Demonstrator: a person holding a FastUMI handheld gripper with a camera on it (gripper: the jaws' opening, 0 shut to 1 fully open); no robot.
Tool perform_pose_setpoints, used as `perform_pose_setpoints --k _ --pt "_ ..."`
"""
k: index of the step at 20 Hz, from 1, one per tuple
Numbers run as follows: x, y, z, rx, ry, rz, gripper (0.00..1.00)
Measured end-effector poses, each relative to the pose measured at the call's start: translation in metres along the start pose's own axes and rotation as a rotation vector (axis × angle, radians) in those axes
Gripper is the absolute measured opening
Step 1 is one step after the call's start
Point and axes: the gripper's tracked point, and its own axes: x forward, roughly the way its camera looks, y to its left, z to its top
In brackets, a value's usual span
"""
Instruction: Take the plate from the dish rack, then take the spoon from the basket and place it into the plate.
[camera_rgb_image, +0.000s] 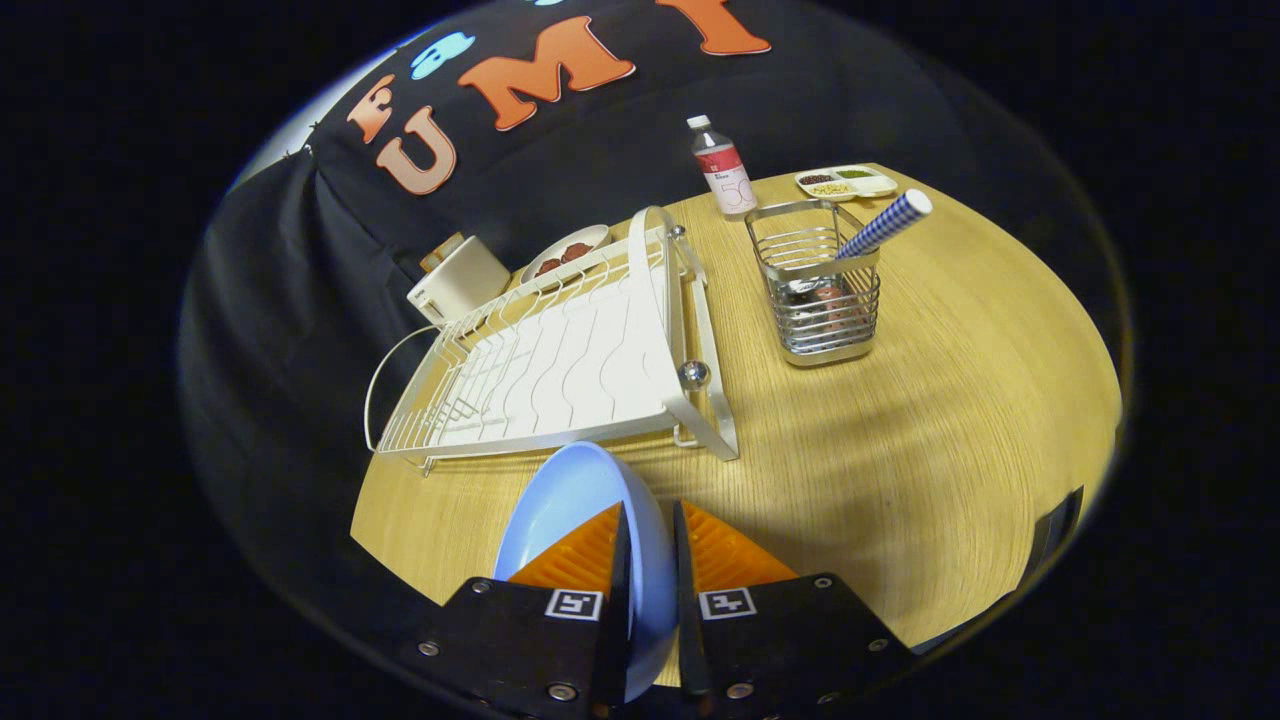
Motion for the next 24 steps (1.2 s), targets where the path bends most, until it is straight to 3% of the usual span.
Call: perform_pose_setpoints --k 3,6,8,12,13,17,24 --pt "0.009 0.001 0.001 0.015 -0.02 0.02 0.21" --pt "0.017 -0.03 0.007 -0.125 -0.061 -0.127 0.29" --pt "0.014 -0.029 0.009 -0.134 -0.071 -0.124 0.28" --pt "0.008 -0.044 0.024 -0.106 -0.115 -0.15 0.43" --pt "0.006 -0.052 0.03 -0.096 -0.135 -0.17 0.52" --pt "-0.011 -0.082 0.072 -0.079 -0.291 -0.258 0.66" --pt "-0.038 -0.104 0.139 -0.114 -0.514 -0.367 0.66"
